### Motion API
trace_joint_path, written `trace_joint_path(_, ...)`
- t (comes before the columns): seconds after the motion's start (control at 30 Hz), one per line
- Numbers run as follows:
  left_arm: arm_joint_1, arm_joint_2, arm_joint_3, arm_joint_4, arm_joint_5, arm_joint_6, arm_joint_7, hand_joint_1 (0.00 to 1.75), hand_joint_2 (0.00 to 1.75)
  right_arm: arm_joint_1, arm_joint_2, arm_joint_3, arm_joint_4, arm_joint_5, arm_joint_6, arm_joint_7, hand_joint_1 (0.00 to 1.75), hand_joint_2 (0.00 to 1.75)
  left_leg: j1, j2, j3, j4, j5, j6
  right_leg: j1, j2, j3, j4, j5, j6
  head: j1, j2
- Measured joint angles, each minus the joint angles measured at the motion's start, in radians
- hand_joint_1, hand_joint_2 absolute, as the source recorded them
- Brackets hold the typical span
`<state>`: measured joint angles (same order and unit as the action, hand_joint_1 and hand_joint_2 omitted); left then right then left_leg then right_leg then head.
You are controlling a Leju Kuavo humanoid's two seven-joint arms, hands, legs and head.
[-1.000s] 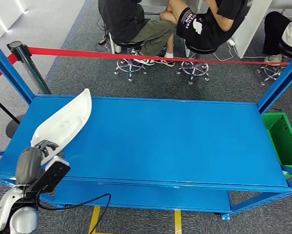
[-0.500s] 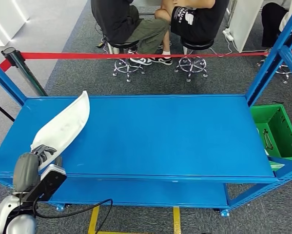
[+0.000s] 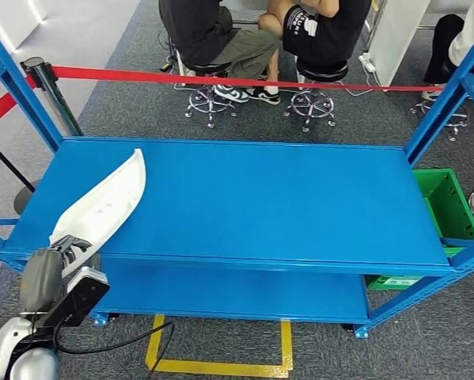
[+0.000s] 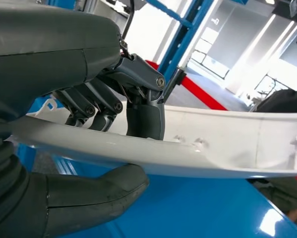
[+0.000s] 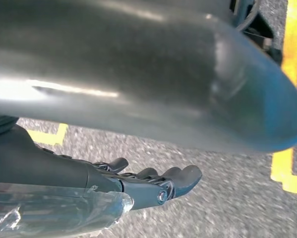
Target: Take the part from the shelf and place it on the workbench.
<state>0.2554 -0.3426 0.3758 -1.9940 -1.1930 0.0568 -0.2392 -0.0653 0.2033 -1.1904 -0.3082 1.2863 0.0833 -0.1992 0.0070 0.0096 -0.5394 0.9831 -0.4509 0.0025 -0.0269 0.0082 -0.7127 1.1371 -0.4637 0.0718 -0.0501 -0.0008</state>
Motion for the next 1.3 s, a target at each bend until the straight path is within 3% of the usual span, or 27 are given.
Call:
trace_joint_path(0.07, 0.0, 0.0, 0.0, 0.0, -0.003, 0.0, 0.0, 1.75, 1.75, 0.0, 0.0, 0.0, 0.0, 0.0, 0.003, -0.001, 0.0, 0.0, -0.004, 0.012, -0.025, 0.001, 0.019, 0.006, 0.003, 0.0, -0.026, 0.128, -0.083, 0.002, 0.002, 0.0)
trace_joint_path(0.1, 0.001, 0.0, 0.0, 0.0, -0.004, 0.0, 0.0, 1.75, 1.75, 0.0, 0.0, 0.0, 0.0, 0.0, 0.004, -0.002, 0.0, 0.0, -0.007, 0.019, -0.038, 0.002, 0.028, 0.007, 0.005, -0.001, -0.022, 0.164, -0.094, 0.002, 0.002, 0.0)
trace_joint_path(0.13, 0.001, 0.0, 0.0, 0.001, -0.004, 0.0, 0.0, 1.75, 1.75, 0.0, 0.0, 0.0, 0.0, 0.0, 0.005, -0.002, 0.0, 0.0, -0.009, 0.027, -0.05, 0.003, 0.037, 0.007, 0.006, -0.002, -0.001, 0.166, -0.084, 0.0, 0.002, 0.0)
trace_joint_path(0.2, 0.001, 0.0, 0.0, 0.001, -0.005, 0.0, 0.0, 1.75, 1.75, -0.002, 0.0, 0.0, 0.0, 0.0, 0.006, -0.002, 0.0, 0.0, -0.011, 0.041, -0.069, 0.005, 0.053, 0.004, 0.011, -0.017, 0.094, 0.067, -0.042, -0.006, 0.002, 0.0)
trace_joint_path(0.27, 0.002, 0.0, 0.001, 0.001, -0.006, 0.001, 0.0, 1.75, 1.75, -0.007, 0.0, 0.0, 0.0, 0.001, 0.007, -0.004, 0.0, 0.0, -0.014, 0.057, -0.08, 0.008, 0.066, -0.005, 0.021, -0.051, 0.191, -0.069, -0.039, -0.014, 0.0, 0.0)
trace_joint_path(0.33, 0.002, 0.0, 0.002, 0.001, -0.006, 0.002, 0.0, 1.75, 1.75, -0.01, 0.0, 0.0, 0.001, 0.002, 0.009, -0.006, 0.0, 0.0, -0.014, 0.075, -0.081, 0.009, 0.078, -0.015, 0.03, -0.058, 0.216, -0.126, -0.049, -0.026, 0.0, 0.0)
trace_joint_path(0.4, 0.002, 0.001, 0.003, 0.001, -0.006, 0.002, 0.0, 1.75, 1.75, -0.007, 0.0, 0.0, 0.002, 0.003, 0.012, -0.008, 0.0, 0.0, -0.011, 0.083, -0.081, 0.009, 0.083, -0.025, 0.029, -0.04, 0.201, -0.128, -0.035, -0.041, 0.001, 0.0)
trace_joint_path(0.43, 0.003, 0.001, 0.004, 0.001, -0.006, 0.002, 0.0, 1.75, 1.75, -0.006, 0.0, 0.0, 0.002, 0.003, 0.013, -0.009, 0.0, 0.0, -0.01, 0.069, -0.086, 0.019, 0.064, -0.033, 0.026, -0.032, 0.191, -0.129, -0.024, -0.049, -0.001, 0.0)
trace_joint_path(0.5, 0.004, 0.001, 0.005, 0.001, -0.006, 0.002, 0.0, 1.75, 1.75, -0.006, 0.0, 0.0, 0.004, 0.003, 0.016, -0.011, 0.0, 0.0, -0.007, 0.025, -0.11, 0.095, -0.026, -0.046, 0.02, -0.016, 0.166, -0.131, 0.003, -0.059, -0.003, 0.0)
trace_joint_path(0.57, 0.005, 0.002, 0.006, 0.001, -0.006, 0.002, 0.002, 1.75, 1.75, -0.007, 0.0, 0.0, 0.004, 0.003, 0.017, -0.012, 0.0, 0.0, -0.007, 0.002, -0.14, 0.219, -0.119, -0.053, 0.018, 0.005, 0.134, -0.13, 0.031, -0.061, -0.004, 0.0)
trace_joint_path(0.6, 0.005, 0.002, 0.006, 0.001, -0.006, 0.002, 0.004, 1.75, 1.75, -0.007, 0.0, 0.0, 0.004, 0.003, 0.017, -0.012, 0.0, 0.0, -0.006, -0.001, -0.143, 0.264, -0.133, -0.054, 0.017, 0.016, 0.116, -0.13, 0.044, -0.059, -0.004, 0.0)
trace_joint_path(0.63, 0.005, 0.002, 0.006, 0.001, -0.006, 0.002, 0.005, 1.75, 1.75, -0.005, 0.0, 0.0, 0.004, 0.003, 0.018, -0.012, 0.0, 0.0, -0.006, -0.003, -0.132, 0.278, -0.124, -0.054, 0.016, 0.027, 0.099, -0.129, 0.057, -0.057, -0.004, 0.0)
trace_joint_path(0.67, 0.005, 0.002, 0.007, 0.001, -0.006, 0.002, 0.006, 1.75, 1.75, -0.004, 0.0, -0.001, 0.004, 0.003, 0.018, -0.012, 0.0, 0.0, -0.005, -0.005, -0.104, 0.259, -0.099, -0.054, 0.014, 0.037, 0.083, -0.129, 0.07, -0.053, -0.004, 0.0)
trace_joint_path(0.73, 0.005, 0.002, 0.006, 0.001, -0.006, 0.001, 0.006, 1.75, 1.75, -0.005, 0.0, -0.001, 0.004, 0.003, 0.019, -0.012, 0.0, 0.0, 0.0, -0.033, -0.007, 0.138, -0.059, -0.053, 0.011, 0.061, 0.054, -0.128, 0.096, -0.043, -0.005, 0.0)
trace_joint_path(0.8, 0.006, 0.001, 0.005, 0.001, -0.006, 0.001, 0.006, 1.75, 1.75, -0.007, 0.0, -0.001, 0.004, 0.003, 0.019, -0.013, 0.0, 0.0, 0.004, -0.07, 0.073, 0.016, -0.067, -0.043, 0.01, 0.084, 0.035, -0.128, 0.121, -0.03, -0.005, 0.0)
trace_joint_path(0.83, 0.006, 0.001, 0.005, 0.001, -0.006, 0.001, 0.006, 1.75, 1.75, -0.007, 0.0, -0.001, 0.004, 0.003, 0.019, -0.013, 0.0, 0.0, 0.003, -0.079, 0.088, -0.012, -0.077, -0.035, 0.01, 0.093, 0.031, -0.132, 0.134, -0.023, -0.006, 0.0)
trace_joint_path(0.9, 0.006, 0.0, 0.004, 0.002, -0.005, 0.001, 0.007, 1.75, 1.75, -0.002, 0.0, -0.002, 0.004, 0.003, 0.019, -0.012, 0.0, 0.0, 0.0, -0.06, 0.08, -0.017, -0.068, -0.017, 0.008, 0.107, 0.026, -0.142, 0.155, -0.009, -0.008, 0.0)
trace_joint_path(0.93, 0.005, -0.001, 0.002, 0.002, -0.004, 0.001, 0.007, 1.75, 1.75, 0.001, 0.0, -0.004, 0.004, 0.003, 0.019, -0.012, 0.0, 0.0, 0.0, -0.049, 0.073, -0.016, -0.059, -0.007, 0.007, 0.094, 0.021, -0.137, 0.145, -0.005, -0.006, 0.0)
trace_joint_path(0.97, 0.005, -0.001, 0.0, 0.002, -0.004, 0.001, 0.008, 1.75, 1.75, 0.003, 0.0, -0.006, 0.004, 0.004, 0.019, -0.011, 0.0, 0.0, -0.001, -0.036, 0.065, -0.017, -0.048, 0.003, 0.008, 0.073, 0.01, -0.113, 0.114, -0.002, -0.002, 0.0)
trace_joint_path(1.03, 0.006, -0.001, -0.002, 0.002, -0.003, 0.001, 0.008, 1.75, 1.75, 0.002, 0.0, -0.007, 0.004, 0.004, 0.02, -0.011, 0.0, 0.0, -0.005, -0.011, 0.041, -0.018, -0.025, 0.014, 0.011, 0.02, -0.021, -0.001, 0.004, 0.001, 0.005, 0.0)
trace_joint_path(1.07, 0.007, -0.001, -0.002, 0.002, -0.003, 0.001, 0.008, 1.75, 1.75, -0.001, 0.0, -0.007, 0.004, 0.005, 0.02, -0.011, 0.0, 0.0, -0.007, 0.002, 0.026, -0.017, -0.014, 0.015, 0.012, 0.007, -0.035, 0.071, -0.043, 0.003, 0.007, 0.0)
trace_joint_path(1.1, 0.007, -0.001, -0.002, 0.002, -0.003, 0.001, 0.009, 1.75, 1.75, -0.003, 0.0, -0.007, 0.004, 0.005, 0.02, -0.011, 0.0, 0.0, -0.01, 0.016, 0.011, -0.017, -0.002, 0.016, 0.012, 0.002, -0.041, 0.132, -0.065, 0.004, 0.007, 0.0)
trace_joint_path(1.13, 0.007, -0.001, -0.002, 0.002, -0.003, 0.001, 0.009, 1.75, 1.75, -0.004, 0.0, -0.007, 0.004, 0.006, 0.021, -0.011, 0.0, 0.0, -0.012, 0.03, -0.005, -0.016, 0.01, 0.016, 0.012, -0.001, -0.033, 0.166, -0.061, 0.004, 0.007, 0.0)
trace_joint_path(1.17, 0.007, -0.001, -0.002, 0.002, -0.003, 0.001, 0.009, 1.75, 1.75, -0.004, 0.0, -0.008, 0.004, 0.006, 0.021, -0.011, 0.0, 0.0, -0.015, 0.043, -0.02, -0.016, 0.021, 0.015, 0.012, -0.003, -0.008, 0.168, -0.039, 0.003, 0.008, 0.0)
trace_joint_path(1.2, 0.007, -0.001, -0.002, 0.002, -0.003, 0.001, 0.009, 1.75, 1.75, -0.003, 0.0, -0.008, 0.004, 0.006, 0.021, -0.011, 0.0, 0.0, -0.017, 0.054, -0.035, -0.015, 0.032, 0.013, 0.013, -0.01, 0.034, 0.134, -0.012, 0.0, 0.007, 0.0)
trace_joint_path(1.23, 0.007, -0.001, -0.002, 0.002, -0.003, 0.001, 0.009, 1.75, 1.75, -0.004, 0.0, -0.008, 0.004, 0.006, 0.021, -0.011, 0.0, 0.0, -0.019, 0.064, -0.045, -0.014, 0.042, 0.011, 0.015, -0.029, 0.093, 0.072, -0.001, -0.004, 0.007, 0.0)
trace_joint_path(1.3, 0.007, -0.001, -0.002, 0.002, -0.002, 0.001, 0.01, 1.75, 1.75, -0.011, 0.0, -0.009, 0.004, 0.006, 0.022, -0.012, 0.0, 0.0, -0.023, 0.086, -0.056, -0.01, 0.057, 0.003, 0.024, -0.072, 0.211, -0.082, -0.027, -0.013, 0.007, 0.0)
